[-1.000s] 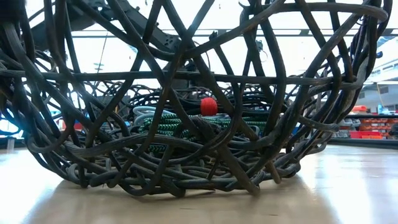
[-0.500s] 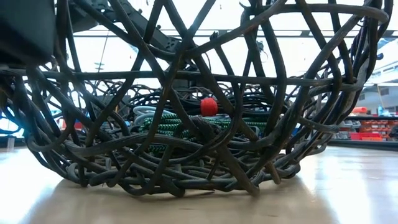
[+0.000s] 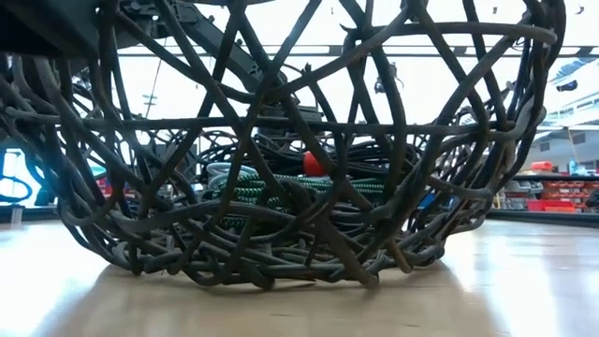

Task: Pick and place USB-C Cables
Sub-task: Put the red charger cable into the wire basket

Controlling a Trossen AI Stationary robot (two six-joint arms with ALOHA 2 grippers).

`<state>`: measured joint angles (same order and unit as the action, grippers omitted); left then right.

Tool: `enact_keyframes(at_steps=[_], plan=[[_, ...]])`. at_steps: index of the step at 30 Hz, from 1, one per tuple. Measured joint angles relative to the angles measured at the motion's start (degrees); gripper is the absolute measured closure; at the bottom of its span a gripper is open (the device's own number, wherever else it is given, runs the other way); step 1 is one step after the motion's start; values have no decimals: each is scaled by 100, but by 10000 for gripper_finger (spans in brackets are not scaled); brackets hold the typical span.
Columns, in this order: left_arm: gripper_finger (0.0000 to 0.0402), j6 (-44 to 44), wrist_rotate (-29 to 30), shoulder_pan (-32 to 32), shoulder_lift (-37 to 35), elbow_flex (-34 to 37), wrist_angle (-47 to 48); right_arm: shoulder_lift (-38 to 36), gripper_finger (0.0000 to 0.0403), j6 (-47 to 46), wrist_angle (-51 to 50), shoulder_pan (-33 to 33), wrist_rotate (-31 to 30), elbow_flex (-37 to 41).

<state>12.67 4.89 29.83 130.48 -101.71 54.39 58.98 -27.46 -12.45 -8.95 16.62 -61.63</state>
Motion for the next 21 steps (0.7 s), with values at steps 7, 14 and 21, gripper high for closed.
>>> enact_keyframes(at_steps=[7, 14, 21], plan=[[397, -114, 2, -179, -316, -49, 159, 0, 267, 0, 0, 0, 0, -1], [397, -153, -20, -491, -700, -636, 641, 0, 267, 44, -5, 0, 0, -1], [397, -158, -21, -1137, -761, -1776, 2001, -2, 267, 461, -186, -169, -2, -1]])
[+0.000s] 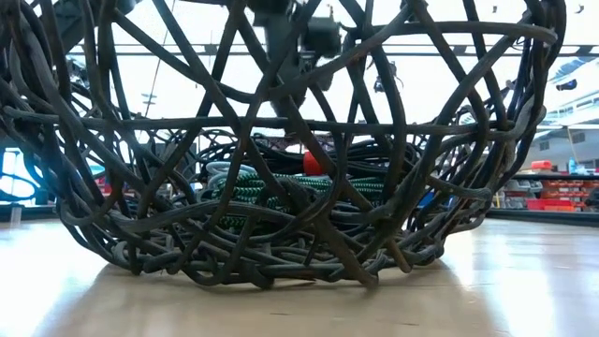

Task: Pick and place USB-C Cables
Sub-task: Put the red charger cable into the wire basket

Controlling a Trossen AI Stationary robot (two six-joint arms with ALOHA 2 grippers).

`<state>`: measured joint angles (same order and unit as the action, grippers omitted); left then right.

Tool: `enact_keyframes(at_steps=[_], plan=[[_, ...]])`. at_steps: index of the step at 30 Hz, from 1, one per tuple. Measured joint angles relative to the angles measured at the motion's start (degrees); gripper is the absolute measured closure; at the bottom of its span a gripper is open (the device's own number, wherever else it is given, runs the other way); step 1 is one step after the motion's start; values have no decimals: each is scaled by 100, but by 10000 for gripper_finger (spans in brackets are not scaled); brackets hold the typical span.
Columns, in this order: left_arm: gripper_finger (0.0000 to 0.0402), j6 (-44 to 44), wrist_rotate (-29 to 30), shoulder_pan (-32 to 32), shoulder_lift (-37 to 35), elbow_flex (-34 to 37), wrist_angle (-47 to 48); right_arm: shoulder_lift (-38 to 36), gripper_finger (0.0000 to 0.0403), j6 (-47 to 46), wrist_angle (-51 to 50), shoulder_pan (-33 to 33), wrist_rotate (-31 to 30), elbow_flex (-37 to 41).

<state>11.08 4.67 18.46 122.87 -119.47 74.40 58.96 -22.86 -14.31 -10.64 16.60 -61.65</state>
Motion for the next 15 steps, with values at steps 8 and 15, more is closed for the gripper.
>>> enact_keyframes(at_steps=[8, 15], plan=[[397, -508, -10, -862, -2, -692, 1159, -4, 267, 955, -479, -631, 43, 0], [397, -1334, -9, -1421, -3, -725, 1555, -169, 268, 1681, -1258, -1499, -37, -3]])
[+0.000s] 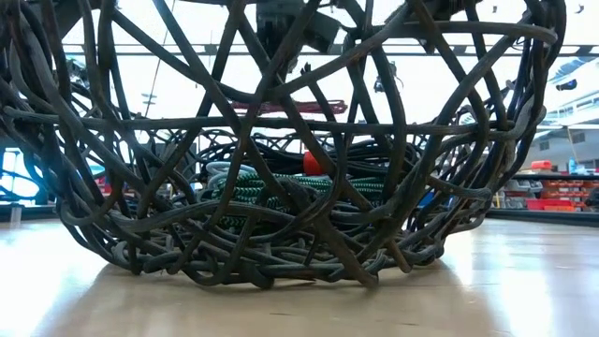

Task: Pick and place USB-C Cables
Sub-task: Put the red charger cable into the wire basket

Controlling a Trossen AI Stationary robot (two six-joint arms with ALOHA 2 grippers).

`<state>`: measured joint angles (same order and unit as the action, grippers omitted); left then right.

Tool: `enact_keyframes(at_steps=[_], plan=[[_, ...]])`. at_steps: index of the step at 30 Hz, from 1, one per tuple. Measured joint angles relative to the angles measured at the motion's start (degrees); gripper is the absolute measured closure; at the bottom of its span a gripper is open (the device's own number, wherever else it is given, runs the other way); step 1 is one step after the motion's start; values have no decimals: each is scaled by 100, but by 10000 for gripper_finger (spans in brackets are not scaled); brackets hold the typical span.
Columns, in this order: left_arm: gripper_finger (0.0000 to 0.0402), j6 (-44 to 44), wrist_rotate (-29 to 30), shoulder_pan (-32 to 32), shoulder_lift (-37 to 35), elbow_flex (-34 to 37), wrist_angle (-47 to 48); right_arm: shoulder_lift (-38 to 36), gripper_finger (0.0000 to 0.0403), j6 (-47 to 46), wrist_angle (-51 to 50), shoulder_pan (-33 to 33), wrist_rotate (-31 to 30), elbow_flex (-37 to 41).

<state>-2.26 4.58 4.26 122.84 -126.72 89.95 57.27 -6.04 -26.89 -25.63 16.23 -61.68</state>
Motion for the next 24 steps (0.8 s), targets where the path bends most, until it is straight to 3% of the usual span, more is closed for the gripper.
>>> enact_keyframes(at_steps=[3, 11, 17, 24], plan=[[397, -201, -10, -191, 1, 0, 10, -224, 268, 334, -209, -458, -93, 1], [397, -835, -184, -533, 1, 0, 4, -931, 268, 1200, -213, -1842, -1627, 1], [397, -1249, -735, -927, 1, 0, 5, -1110, 268, 1270, -440, -2516, -1312, 1], [397, -1980, -951, -1241, 1, 0, -240, -955, 268, 1355, -521, -2705, -757, 1]])
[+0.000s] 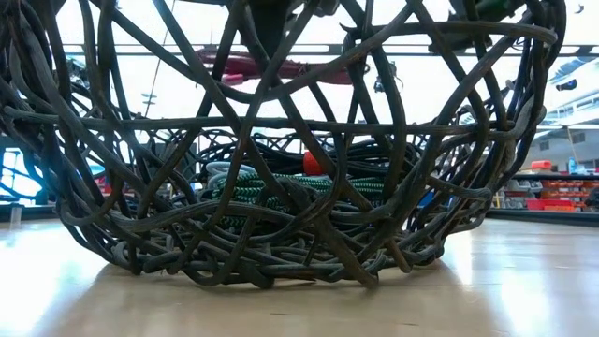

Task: Pick and place USB-C Cables
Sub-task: Put the red charger cable into the wire basket, then adjust the wire basket

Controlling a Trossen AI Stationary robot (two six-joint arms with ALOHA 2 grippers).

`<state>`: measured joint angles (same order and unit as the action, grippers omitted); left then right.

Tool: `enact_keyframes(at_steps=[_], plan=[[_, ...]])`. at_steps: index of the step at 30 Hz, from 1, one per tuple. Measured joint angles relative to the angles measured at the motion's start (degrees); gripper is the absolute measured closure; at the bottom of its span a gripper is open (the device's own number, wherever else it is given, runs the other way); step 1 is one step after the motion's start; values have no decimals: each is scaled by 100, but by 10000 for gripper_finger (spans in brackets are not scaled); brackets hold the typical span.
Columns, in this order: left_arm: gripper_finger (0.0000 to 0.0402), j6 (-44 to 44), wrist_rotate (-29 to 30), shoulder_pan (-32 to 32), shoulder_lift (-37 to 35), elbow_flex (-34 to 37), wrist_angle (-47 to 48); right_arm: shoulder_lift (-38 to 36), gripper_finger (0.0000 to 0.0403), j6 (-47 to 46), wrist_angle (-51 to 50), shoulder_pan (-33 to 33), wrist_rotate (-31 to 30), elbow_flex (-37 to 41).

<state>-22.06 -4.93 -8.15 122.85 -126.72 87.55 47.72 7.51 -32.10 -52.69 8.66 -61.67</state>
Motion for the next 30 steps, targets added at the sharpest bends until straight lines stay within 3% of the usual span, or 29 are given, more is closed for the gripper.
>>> enact_keyframes(at_steps=[5, 12, 19, 24, 30], plan=[[397, -354, -308, -134, -10, 132, -157, 144, 268, -2, 3, 2, 633, 0], [397, -409, -1087, -318, -1, 1171, -964, 188, 268, -2, 7, 2, 979, 0], [385, -574, -1134, -389, 4, 2016, -1519, 188, 268, -83, -75, 2, 1743, 2], [332, -622, -979, -298, 2, 1951, -1506, 188, 268, -173, -146, 2, 1975, 4], [293, -488, -692, -66, 2, 1366, -1394, 188, 268, -158, -146, -1, 1951, 4]])
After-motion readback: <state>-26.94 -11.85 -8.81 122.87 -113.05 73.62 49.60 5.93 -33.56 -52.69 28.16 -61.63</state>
